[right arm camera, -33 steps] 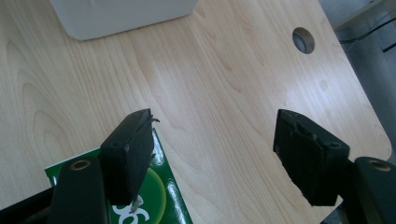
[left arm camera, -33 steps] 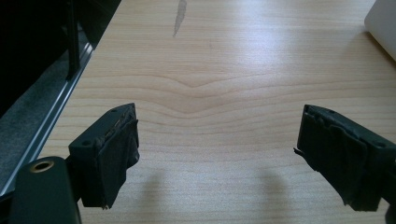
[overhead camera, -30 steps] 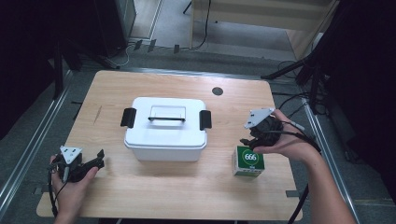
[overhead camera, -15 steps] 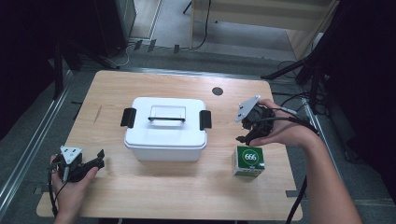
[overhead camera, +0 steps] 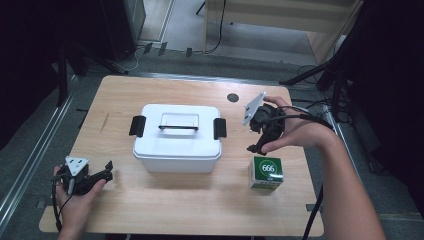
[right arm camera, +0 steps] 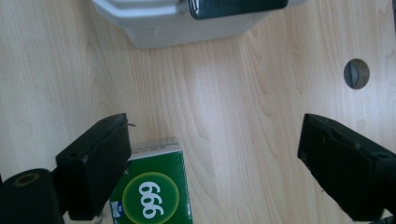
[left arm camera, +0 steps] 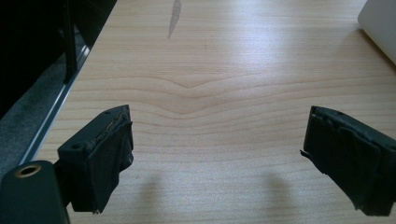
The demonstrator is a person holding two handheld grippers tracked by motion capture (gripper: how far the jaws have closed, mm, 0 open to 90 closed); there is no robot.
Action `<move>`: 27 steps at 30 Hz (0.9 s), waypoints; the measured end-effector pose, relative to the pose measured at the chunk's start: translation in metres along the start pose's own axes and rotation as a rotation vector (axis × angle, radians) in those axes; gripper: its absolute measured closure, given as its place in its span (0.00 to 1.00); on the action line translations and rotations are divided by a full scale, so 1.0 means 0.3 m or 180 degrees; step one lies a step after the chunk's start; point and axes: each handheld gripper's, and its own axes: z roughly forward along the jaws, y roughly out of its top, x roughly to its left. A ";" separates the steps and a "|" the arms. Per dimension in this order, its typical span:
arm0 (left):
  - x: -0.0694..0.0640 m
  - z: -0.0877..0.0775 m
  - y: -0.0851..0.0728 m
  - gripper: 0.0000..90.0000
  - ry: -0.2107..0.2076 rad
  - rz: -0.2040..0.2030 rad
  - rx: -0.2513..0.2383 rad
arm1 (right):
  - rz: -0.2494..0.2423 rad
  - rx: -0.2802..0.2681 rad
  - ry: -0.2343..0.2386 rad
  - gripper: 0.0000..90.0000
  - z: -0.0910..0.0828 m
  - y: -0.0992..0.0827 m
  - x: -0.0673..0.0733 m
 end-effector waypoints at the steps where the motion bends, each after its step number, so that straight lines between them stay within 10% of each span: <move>1: 0.000 0.000 0.000 0.09 0.0000 0.0000 0.0000 | 0.0000 0.0000 0.0000 0.10 0.000 0.000 0.000; 27: -0.003 -0.006 -0.002 0.03 -0.0084 0.0046 -0.0040 | -0.0361 -0.0040 0.0004 0.15 -0.025 0.230 -0.009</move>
